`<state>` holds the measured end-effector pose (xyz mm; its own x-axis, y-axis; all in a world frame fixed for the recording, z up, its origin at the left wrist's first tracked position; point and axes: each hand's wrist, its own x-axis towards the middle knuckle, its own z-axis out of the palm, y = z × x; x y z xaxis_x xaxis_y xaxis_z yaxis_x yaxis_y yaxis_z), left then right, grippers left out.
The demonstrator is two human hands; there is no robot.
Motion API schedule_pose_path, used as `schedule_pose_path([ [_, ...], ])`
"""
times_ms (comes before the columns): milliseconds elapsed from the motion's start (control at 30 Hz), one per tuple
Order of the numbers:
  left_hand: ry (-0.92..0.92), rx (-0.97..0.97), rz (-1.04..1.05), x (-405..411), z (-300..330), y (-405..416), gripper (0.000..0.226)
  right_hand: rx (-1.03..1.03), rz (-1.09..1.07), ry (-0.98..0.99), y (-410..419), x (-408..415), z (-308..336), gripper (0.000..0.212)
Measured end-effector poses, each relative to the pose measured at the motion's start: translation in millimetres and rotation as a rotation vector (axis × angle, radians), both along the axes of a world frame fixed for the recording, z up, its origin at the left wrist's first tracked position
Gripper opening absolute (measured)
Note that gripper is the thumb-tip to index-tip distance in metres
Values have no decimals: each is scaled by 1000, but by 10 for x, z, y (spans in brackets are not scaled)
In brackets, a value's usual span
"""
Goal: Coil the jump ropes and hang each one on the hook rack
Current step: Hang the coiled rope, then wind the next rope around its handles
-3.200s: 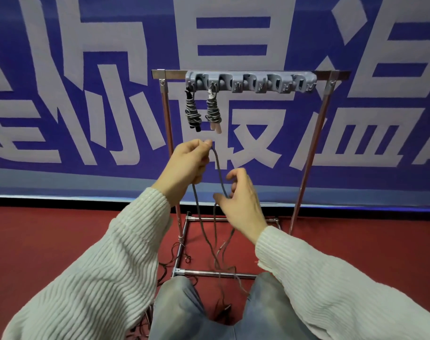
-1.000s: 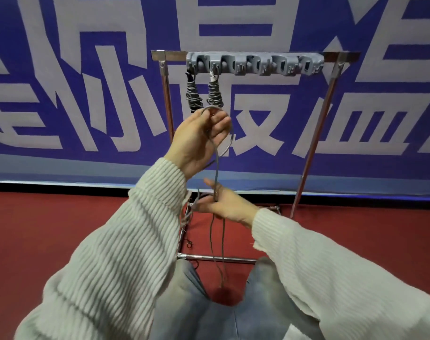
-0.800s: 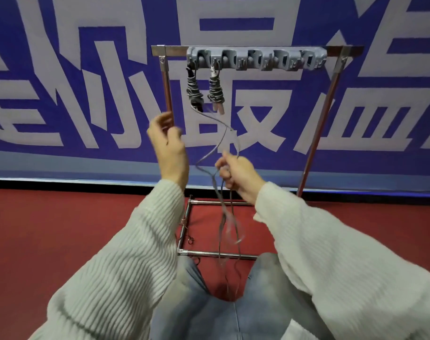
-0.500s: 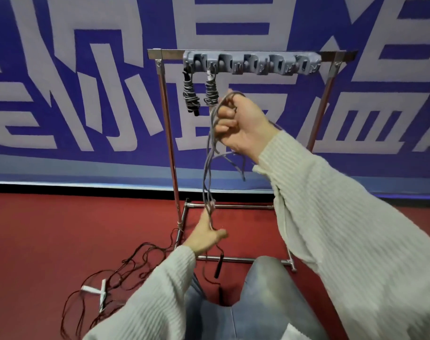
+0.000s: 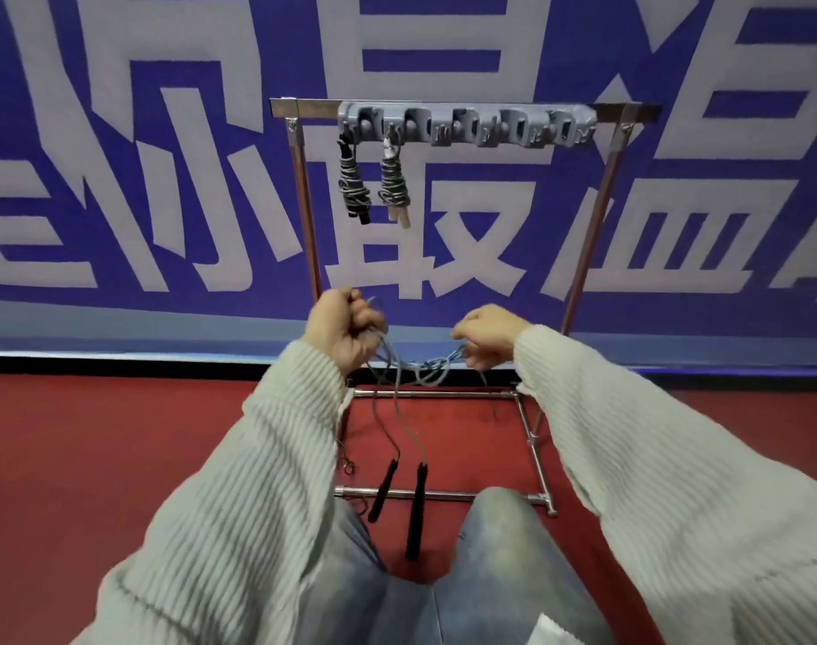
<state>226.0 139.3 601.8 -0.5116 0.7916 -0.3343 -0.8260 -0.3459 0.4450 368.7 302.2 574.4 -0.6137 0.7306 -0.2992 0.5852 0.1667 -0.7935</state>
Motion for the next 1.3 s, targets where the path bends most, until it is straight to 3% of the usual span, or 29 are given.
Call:
schedule_pose_path([
  [133,83,96,-103,135,427,88,42,-14,-50,29,-168,165,-531,13],
  [300,120,82,-172,352,641,195,40,-137,215,-16,-630,241,-1159,33],
  [533,156,6,-178,309,554,172,45,-67,279,126,-868,54,-1283,51],
  [600,162,-6,-166,293,557,149,46,-62,284,129,-902,15,-1251,47],
  [667,167,-15,-156,278,561,127,46,-75,259,104,-958,-35,-1258,26],
  [700,170,-20,-152,277,565,115,46,-62,205,82,-1001,-49,-1231,27],
  [767,166,-24,-147,280,568,92,46,19,49,32,-1077,-57,-1167,47],
  [900,184,-34,-167,303,591,41,45,124,-186,16,-1121,-89,-1094,65],
  [967,213,-50,-188,321,604,13,45,92,-149,56,-1083,-145,-1088,69],
  [1000,227,-58,-193,326,605,-8,44,109,-84,61,-1052,-177,-1095,60],
  [1067,321,-76,-172,297,590,-50,40,186,20,15,-1010,-193,-1070,30],
  [1200,794,-228,-67,94,436,-125,26,42,53,91,-886,-164,-890,52],
  [1233,870,-291,-96,40,349,-153,29,-39,23,152,-860,-142,-801,54],
  [1300,877,-389,-207,-15,90,-229,62,-313,-74,363,-812,-110,-617,50],
])
